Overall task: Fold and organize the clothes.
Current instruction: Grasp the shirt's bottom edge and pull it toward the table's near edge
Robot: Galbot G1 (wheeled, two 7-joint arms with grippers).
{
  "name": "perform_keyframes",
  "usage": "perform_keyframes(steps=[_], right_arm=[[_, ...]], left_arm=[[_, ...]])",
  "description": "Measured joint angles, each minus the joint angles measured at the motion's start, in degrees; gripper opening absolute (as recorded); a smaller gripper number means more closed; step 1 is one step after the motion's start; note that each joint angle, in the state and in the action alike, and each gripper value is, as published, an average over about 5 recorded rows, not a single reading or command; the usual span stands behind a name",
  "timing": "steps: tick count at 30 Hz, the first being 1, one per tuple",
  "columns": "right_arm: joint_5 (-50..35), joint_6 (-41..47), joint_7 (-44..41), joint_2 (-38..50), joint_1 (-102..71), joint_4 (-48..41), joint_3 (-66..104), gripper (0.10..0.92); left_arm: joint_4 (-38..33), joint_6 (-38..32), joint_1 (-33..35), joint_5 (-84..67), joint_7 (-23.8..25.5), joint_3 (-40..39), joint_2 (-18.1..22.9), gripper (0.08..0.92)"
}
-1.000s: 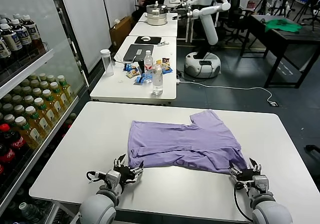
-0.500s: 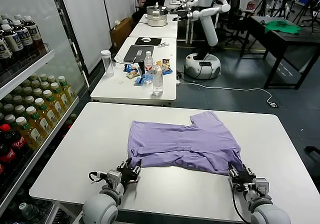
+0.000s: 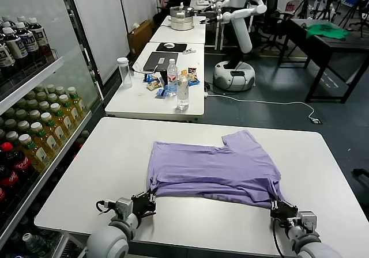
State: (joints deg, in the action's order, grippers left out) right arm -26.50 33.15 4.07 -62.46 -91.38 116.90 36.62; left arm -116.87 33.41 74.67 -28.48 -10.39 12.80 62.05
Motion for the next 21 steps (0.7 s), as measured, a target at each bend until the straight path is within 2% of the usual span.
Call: perform_keyframes(steps=[12, 21], right_arm=[[1.06, 0.37, -1.79, 0.45, -12.71, 8.54, 5.97, 0.138], [2.9, 0.42, -2.91, 1.37, -16.15, 10.48, 8.29, 0.143]], left_arm=[[-10.91, 0.02, 11.05, -0.95, 0.99, 3.39, -3.18, 0.117], [-13.66, 0.03, 16.5, 1.03, 1.8, 4.52, -5.45, 0.111]])
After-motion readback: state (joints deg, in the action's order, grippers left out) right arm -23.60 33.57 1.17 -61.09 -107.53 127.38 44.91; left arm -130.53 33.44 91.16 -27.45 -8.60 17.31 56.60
